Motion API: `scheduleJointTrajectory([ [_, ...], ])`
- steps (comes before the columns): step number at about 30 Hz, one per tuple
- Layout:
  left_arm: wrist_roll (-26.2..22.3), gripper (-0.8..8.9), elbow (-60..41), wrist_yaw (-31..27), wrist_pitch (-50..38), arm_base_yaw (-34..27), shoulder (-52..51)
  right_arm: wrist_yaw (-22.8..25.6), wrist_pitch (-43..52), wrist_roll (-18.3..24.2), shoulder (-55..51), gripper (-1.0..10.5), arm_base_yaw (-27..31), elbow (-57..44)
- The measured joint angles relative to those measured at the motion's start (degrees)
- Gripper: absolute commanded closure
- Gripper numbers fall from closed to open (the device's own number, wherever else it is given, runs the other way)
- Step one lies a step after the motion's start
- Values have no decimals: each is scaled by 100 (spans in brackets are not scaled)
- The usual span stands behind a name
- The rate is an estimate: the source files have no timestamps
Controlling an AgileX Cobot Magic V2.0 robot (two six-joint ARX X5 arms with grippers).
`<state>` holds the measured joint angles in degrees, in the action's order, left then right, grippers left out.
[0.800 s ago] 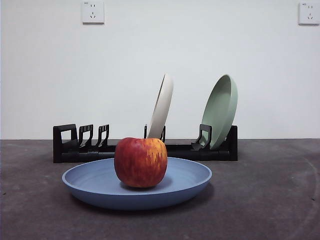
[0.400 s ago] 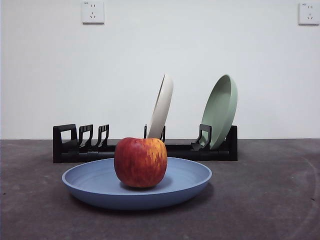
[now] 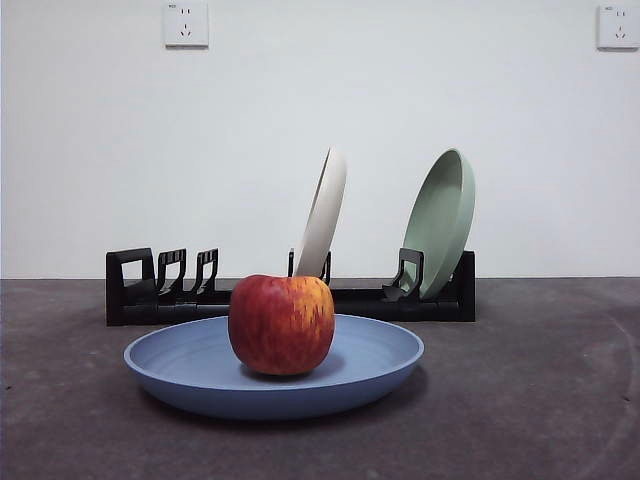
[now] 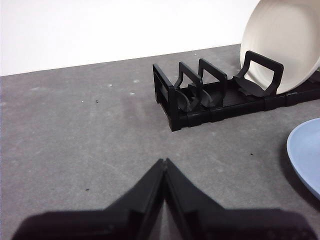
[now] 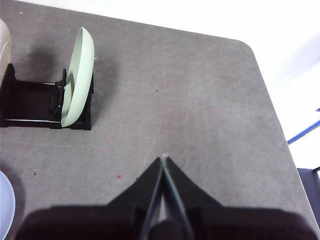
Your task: Take the blue plate from the plate rack,put the plate on the table,take the apple from the table,put the apple in the plate
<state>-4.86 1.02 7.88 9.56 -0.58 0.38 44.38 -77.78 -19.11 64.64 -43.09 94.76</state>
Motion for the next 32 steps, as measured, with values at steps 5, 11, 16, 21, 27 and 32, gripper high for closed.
scheduleJointTrajectory([
  [5,0,817,0,0,0,-2,2,0,2,0,0,944,0,0],
  [11,0,817,0,0,0,-2,2,2,2,0,0,944,0,0],
  [16,0,817,0,0,0,0,2,2,2,0,-2,944,24,0],
  [21,0,817,0,0,0,-2,2,2,2,63,-79,944,372,0],
  [27,0,817,0,2,-2,-2,2,-22,1137,-7,-623,944,1543,-682],
  [32,0,817,0,2,-2,-2,2,-905,3790,-116,-1853,945,2741,-2769],
])
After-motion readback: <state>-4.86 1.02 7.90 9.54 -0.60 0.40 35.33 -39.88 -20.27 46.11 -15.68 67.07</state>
